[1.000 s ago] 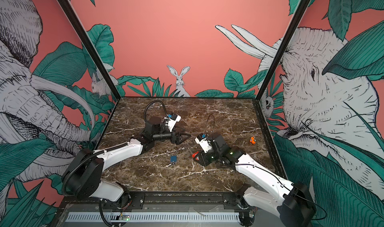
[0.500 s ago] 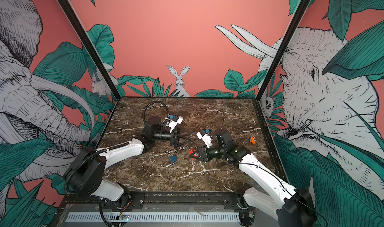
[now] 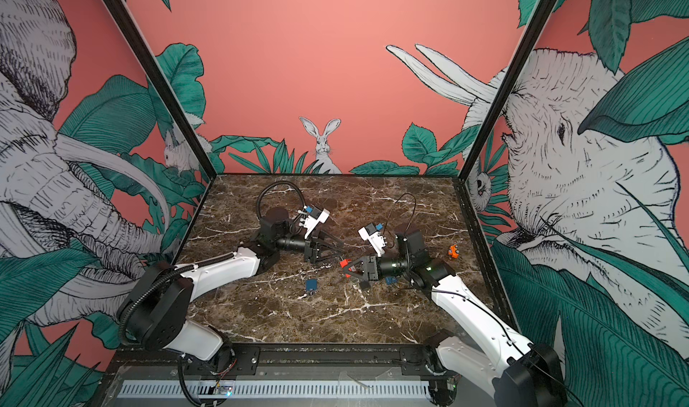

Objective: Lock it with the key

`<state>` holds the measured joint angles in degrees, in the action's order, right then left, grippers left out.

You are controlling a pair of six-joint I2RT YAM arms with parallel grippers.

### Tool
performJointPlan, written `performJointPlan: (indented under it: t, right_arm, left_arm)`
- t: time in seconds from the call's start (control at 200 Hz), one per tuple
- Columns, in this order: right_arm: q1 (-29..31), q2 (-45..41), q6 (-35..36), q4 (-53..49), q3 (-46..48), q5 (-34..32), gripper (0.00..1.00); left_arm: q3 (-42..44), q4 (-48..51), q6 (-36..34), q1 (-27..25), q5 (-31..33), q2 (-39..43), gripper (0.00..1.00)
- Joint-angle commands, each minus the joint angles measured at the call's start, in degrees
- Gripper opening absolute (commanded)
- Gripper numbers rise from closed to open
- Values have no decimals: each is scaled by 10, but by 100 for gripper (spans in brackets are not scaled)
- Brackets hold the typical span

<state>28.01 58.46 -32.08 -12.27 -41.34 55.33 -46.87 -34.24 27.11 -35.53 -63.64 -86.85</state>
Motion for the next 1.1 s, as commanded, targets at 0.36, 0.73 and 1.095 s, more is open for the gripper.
performJointPlan:
  t: [0.36,0.73,1.095]
  right_arm:
    - [-22,2,-10,40,-2,12,0]
    - [-33,5,-12,47,-4,4,0]
    - [-33,1,21,37,-18,-45,0]
  left_arm:
    - [-19,-32,22,1,-9,-10,27]
    - [-16,-45,34,1,-6,-9,0]
    - [-25,-11,29,-16,-18,-6,7]
